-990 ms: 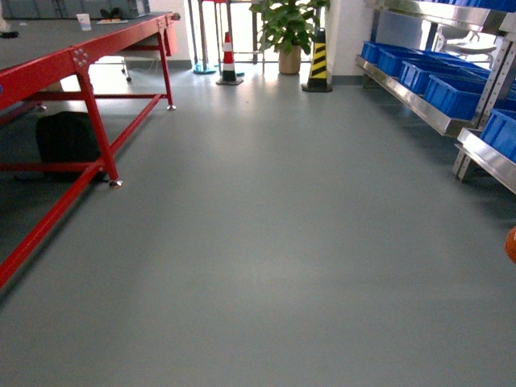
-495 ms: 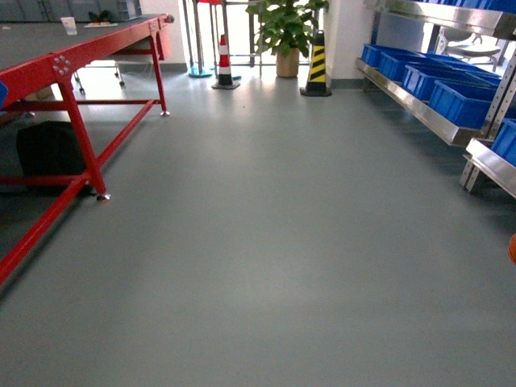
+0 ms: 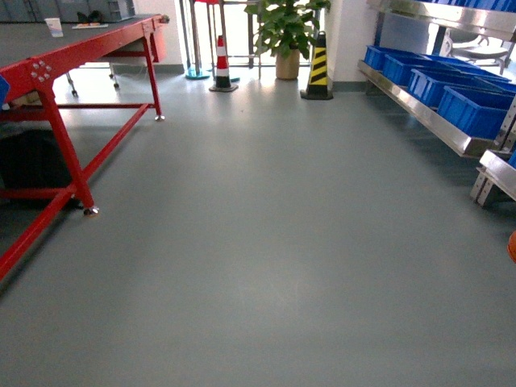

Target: Sort blue parts and orange caps into right shelf containers

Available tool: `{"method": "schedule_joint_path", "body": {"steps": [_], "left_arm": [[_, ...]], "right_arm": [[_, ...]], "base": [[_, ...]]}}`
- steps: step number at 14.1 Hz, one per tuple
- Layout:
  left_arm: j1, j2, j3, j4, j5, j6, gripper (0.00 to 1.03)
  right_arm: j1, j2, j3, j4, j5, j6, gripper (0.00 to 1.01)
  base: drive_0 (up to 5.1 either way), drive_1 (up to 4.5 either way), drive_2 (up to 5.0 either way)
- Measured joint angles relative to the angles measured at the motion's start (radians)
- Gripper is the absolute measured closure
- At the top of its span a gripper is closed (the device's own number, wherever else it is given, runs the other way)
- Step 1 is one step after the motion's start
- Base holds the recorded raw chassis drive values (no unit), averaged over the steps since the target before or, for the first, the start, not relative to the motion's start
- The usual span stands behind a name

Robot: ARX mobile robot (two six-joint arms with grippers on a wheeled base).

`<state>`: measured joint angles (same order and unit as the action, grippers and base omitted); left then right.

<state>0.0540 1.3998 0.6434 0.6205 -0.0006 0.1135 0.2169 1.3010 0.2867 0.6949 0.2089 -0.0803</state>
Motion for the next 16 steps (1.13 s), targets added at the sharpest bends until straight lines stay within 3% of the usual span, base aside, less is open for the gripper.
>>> {"method": "schedule_joint_path", "body": {"steps": [16], "left_arm": [[0.0,0.002,0.0,-0.002,0.0,0.0,0.58]], "right_arm": [[0.0,0.0,0.0,-0.003,0.0,0.0,0.58]], "base": [[0.0,4.25,-4.3]]}}
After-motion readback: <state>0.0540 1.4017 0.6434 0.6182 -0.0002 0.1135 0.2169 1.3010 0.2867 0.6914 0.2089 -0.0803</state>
